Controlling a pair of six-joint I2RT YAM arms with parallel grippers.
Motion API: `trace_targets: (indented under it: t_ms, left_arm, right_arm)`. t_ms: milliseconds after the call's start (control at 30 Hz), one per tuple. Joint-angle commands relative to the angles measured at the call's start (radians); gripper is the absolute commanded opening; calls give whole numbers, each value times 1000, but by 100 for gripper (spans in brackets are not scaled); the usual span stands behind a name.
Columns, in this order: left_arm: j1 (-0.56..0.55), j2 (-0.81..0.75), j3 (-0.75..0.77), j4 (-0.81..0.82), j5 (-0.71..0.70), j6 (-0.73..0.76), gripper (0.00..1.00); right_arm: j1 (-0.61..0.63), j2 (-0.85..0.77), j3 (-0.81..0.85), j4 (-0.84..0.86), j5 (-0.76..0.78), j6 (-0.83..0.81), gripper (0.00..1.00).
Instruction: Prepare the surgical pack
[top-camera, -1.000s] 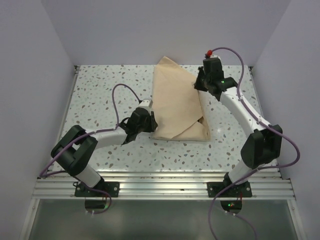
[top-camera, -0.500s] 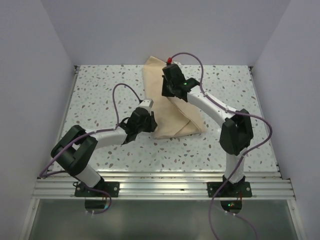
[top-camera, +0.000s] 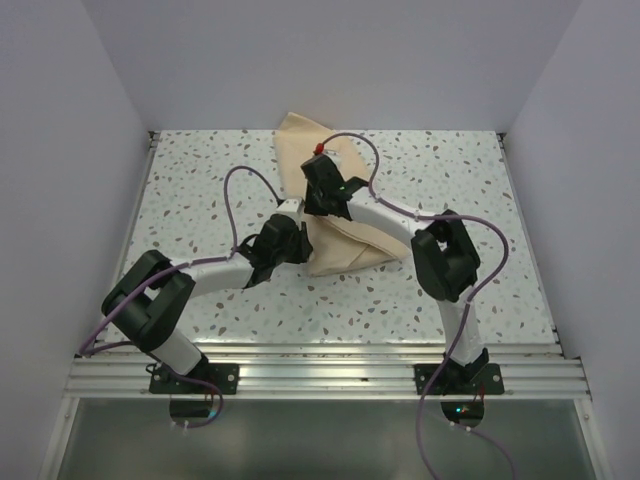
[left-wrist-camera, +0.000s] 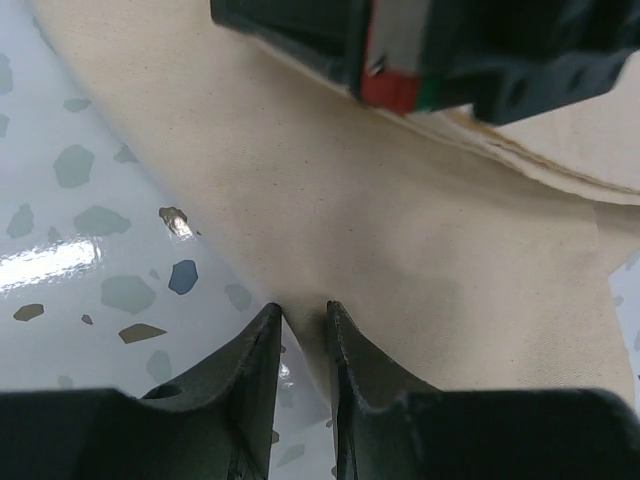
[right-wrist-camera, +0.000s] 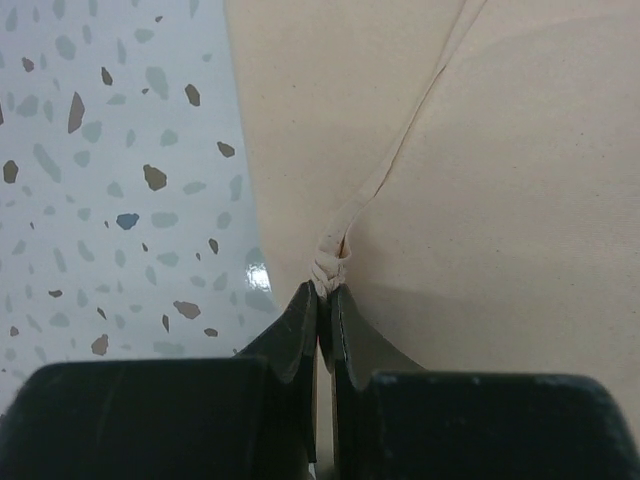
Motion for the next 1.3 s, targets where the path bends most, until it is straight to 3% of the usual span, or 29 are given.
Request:
trace_targets:
  t_ms: [0,233,467,567,800,967,1100,1267]
  left_arm:
    - [2,6,6,23,-7,29,28]
    - [2,-20,-15,25,-23,19,29]
    - [2,-91,-21,-4,-42,15,40]
    - [1,-111,-23,-18,-56,12,43]
    - [2,-243,-55,-61,-124,-8,51]
    - [10,-366,-96,-78,-184,-33,64]
    - [50,-341,-63,-84,-164,-31,69]
    - [78,-203,38,-84,-112,-21,75]
  right_arm:
    - [23,30,-14,164,-100,93,0]
    - [23,60,-68,254,-212,162,0]
    - [23,14,-99,293,-240,187,28]
    - [22,-19,-102,285,-234,182,34]
    - [-9,-62,-51,252,-262,190,39]
    - [-41,-92,-43,250,-266,173,45]
    - [-77,-131,-40,218,-265,120,45]
    - [-138,-216,-72,118,-206,23,45]
